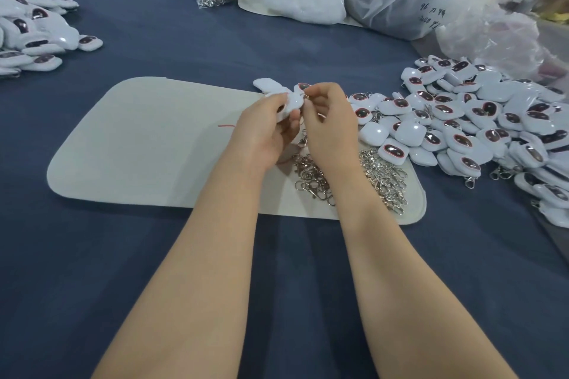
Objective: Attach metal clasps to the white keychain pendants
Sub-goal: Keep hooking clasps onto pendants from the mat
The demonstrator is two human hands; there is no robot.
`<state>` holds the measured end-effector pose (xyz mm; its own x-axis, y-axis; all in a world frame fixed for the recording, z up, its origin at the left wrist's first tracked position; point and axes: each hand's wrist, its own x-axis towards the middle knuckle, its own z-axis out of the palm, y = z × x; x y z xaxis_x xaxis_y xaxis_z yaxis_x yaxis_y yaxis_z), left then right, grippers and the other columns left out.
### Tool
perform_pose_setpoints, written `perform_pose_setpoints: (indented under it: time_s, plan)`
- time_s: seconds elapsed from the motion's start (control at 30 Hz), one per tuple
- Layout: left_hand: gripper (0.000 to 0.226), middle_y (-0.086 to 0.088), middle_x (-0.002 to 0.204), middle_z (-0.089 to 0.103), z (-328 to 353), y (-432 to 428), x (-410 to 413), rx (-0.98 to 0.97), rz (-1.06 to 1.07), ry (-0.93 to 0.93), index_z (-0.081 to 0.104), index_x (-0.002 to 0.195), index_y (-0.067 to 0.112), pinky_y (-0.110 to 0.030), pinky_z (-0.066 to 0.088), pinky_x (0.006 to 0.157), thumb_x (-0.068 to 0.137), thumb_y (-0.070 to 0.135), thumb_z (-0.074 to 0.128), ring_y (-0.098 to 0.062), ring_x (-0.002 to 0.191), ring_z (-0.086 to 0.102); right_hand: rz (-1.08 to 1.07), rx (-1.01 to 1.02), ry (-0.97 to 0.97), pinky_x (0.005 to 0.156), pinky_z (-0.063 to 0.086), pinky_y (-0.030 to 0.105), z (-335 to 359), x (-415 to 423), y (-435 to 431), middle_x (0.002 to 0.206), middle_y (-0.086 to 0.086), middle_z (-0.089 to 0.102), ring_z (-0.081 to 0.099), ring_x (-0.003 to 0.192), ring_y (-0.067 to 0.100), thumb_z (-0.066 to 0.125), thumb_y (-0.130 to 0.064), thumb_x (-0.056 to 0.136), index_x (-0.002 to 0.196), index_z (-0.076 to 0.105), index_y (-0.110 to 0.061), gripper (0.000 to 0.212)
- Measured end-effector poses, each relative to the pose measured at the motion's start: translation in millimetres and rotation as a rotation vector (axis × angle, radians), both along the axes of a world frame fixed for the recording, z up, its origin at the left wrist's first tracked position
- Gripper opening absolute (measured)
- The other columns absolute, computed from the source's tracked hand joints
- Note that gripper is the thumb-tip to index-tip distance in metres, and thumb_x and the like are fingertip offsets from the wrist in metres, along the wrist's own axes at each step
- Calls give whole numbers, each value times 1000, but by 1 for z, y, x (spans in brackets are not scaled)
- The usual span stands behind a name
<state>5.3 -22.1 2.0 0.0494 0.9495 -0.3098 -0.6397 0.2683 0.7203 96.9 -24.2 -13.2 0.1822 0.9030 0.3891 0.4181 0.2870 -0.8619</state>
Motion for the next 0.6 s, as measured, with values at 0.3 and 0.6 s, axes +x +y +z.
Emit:
perform_pose_setpoints:
  time_s: [0.3, 0.6]
  plan:
    - [9, -3, 70, 59, -1, -2, 2, -56, 28, -42, 58, 88, 7, -14, 47, 46, 95, 8, 52, -3, 42, 54, -133, 165, -184, 77, 43, 25, -2, 0, 0, 99, 4, 69, 57, 87, 17, 49, -6, 94, 96, 60, -5, 11]
    - [14, 11, 82, 56, -9, -6, 7, 547, 329, 1034, 58, 103, 18, -29, 50, 73, 90, 14, 54, -17, 77, 61, -102, 107, -347, 62, 28, 24, -3, 7, 3, 88, 12, 66, 47, 74, 16, 47, -4, 92, 88, 62, -1, 16]
